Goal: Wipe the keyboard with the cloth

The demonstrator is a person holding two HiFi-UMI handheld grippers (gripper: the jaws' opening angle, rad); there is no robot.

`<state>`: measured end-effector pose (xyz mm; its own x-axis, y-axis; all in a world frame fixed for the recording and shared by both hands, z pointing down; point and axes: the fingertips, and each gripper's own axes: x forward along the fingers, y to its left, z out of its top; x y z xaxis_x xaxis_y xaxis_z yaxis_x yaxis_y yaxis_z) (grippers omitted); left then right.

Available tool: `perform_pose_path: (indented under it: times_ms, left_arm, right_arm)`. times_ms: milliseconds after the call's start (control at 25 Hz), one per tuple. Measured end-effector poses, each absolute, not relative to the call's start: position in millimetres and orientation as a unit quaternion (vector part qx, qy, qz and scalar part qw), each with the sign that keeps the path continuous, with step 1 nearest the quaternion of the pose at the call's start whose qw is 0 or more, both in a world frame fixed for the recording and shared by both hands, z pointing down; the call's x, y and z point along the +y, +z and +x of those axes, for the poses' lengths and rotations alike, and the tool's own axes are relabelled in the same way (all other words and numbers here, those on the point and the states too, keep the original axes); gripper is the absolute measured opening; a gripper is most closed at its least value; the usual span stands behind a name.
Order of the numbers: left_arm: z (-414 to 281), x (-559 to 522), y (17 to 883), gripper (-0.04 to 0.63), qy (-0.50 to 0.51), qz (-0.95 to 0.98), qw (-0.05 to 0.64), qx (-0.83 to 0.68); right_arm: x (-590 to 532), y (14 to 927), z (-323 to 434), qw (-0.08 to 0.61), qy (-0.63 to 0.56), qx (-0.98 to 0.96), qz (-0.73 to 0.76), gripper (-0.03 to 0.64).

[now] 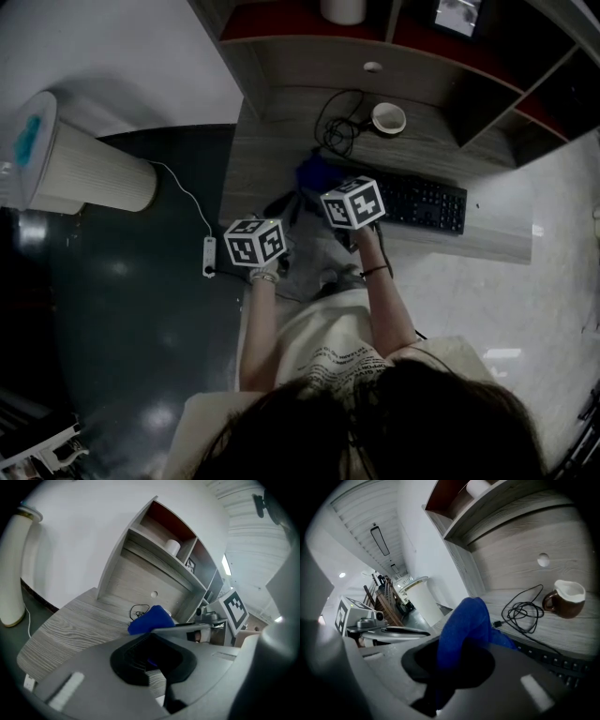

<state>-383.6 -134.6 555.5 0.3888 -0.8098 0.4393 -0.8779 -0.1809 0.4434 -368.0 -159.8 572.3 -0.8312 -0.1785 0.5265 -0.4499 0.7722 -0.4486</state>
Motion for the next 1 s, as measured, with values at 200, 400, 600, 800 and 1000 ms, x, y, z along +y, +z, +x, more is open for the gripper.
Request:
perform_pose_path:
  times_ms: [200,400,600,800,1000]
  left_arm:
    - [-382,-136,547,0.003,0.050,0.758,0.320,-0.567]
    - [-376,-136,536,0.003,0.040,0.752,0.313,-0.579]
    - [-368,-134,525,0.003,0.032,0.749,0.304,-0.587]
    - [-361,-135,508,0.003,0.022,0.754,0.286,-0.591]
    - [-355,-140,482,0.003,0.010,0.764,0.257,-0.592]
  right_arm:
    - [-159,556,-371,0.221,0.286,-0.920,0.154,0.060]
    - [-157,541,-364,0.218,0.276,-0.925,0.144,0.060]
    - [-162,524,-347,0.206,0.268,-0.929,0.150,0.058]
    - [-172,502,-326,0.164,0.282,-0.931,0.162,0.060]
    - [-189,462,-297,0.116,0.267,-0.940,0.180,0.060]
